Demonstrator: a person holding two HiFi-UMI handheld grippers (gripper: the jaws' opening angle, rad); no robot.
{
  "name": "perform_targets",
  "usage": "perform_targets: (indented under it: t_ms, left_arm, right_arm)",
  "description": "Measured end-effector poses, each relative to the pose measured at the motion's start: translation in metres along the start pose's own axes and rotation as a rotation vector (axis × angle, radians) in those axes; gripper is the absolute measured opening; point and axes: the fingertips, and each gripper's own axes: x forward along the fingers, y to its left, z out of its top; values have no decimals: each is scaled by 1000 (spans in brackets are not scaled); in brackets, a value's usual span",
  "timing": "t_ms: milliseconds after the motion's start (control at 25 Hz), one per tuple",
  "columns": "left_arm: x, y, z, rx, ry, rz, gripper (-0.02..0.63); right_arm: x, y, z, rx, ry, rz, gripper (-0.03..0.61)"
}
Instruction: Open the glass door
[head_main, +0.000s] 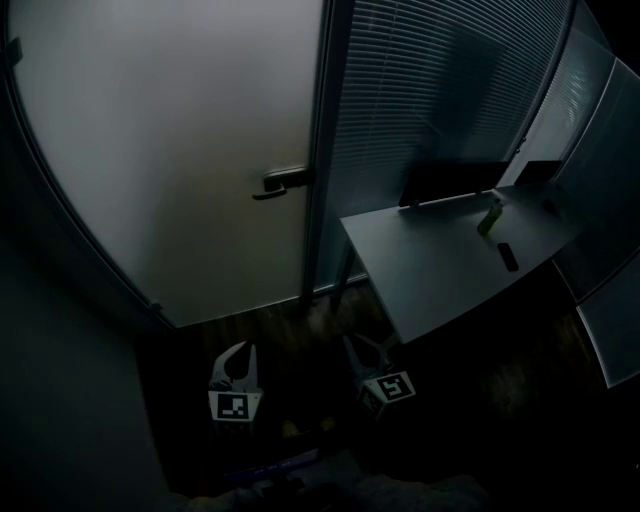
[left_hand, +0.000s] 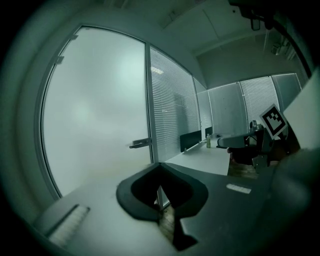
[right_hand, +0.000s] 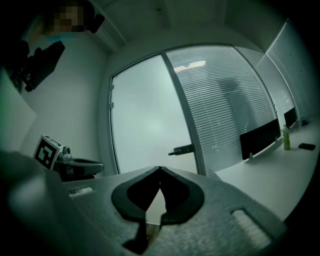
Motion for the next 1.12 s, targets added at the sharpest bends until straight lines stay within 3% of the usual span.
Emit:
perform_targets:
  t_ms: [480, 800, 1120]
  left_arm:
    - [4, 10, -12, 9, 7, -46, 3]
    - [39, 12, -10, 20, 25, -53, 3]
    - [101, 26, 2, 36, 17, -45, 3]
  right_arm:
    - [7, 14, -8, -3, -10, -19, 2]
    - [27, -17, -10, 21, 2, -37, 2]
    - [84, -58, 0, 17, -4, -18, 2]
